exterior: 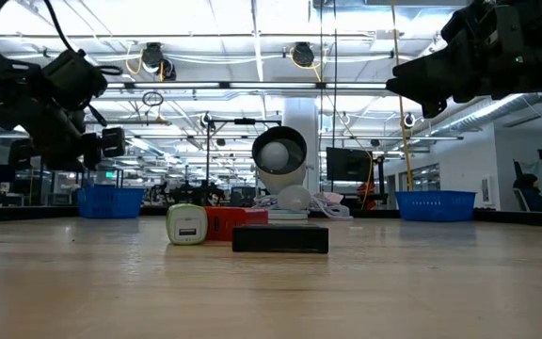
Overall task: Pick & Place Office items
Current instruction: Put the blue digital timer into the left blue bin, then put the top red charger adapter into the right blue bin
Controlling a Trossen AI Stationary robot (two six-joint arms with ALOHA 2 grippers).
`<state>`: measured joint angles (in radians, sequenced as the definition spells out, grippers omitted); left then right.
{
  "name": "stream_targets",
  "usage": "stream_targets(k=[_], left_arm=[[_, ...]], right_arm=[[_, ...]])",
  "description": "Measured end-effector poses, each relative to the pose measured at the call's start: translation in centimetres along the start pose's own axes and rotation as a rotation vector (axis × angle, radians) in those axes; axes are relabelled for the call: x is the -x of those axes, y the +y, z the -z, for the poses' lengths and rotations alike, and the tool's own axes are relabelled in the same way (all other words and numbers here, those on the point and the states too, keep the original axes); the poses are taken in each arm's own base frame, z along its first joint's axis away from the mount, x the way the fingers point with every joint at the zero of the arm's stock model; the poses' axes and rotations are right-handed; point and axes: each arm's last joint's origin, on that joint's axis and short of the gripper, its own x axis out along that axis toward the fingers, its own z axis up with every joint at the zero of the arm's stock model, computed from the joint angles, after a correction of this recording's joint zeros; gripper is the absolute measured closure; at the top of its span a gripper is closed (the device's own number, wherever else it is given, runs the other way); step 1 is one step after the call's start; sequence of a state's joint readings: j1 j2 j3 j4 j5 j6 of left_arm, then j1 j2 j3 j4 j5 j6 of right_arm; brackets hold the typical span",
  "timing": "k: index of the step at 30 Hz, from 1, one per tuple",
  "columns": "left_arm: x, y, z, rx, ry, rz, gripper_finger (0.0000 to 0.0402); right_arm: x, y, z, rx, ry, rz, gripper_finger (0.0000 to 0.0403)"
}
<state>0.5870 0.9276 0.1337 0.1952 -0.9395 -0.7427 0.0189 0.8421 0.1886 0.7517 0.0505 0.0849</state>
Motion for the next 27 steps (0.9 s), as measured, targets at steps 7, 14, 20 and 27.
stream_targets(k=[7,14,20,27], left_arm=[[-0.3,0.0,0.2,0.007,0.021,-0.001,0.0286],[-0.4,0.0,0.1,0.002,0.027,0.011,0.0285],[-0.2,-0.4,0.2,-0.055,0.118,0.137,0.0284],[0.2,-1.3,0.2,-0.096,0.25,0.409,0.0284]], right_arm=[[0.0,0.0,0.0,0.003,0.0,0.0,0.0248],[0.0,0.0,0.0,0.003,0.0,0.0,0.0248],[0.0,0.0,0.0,0.015,0.0,0.002,0.0248],[0.0,0.0,0.0,0.015,0.0,0.004,0.0248]])
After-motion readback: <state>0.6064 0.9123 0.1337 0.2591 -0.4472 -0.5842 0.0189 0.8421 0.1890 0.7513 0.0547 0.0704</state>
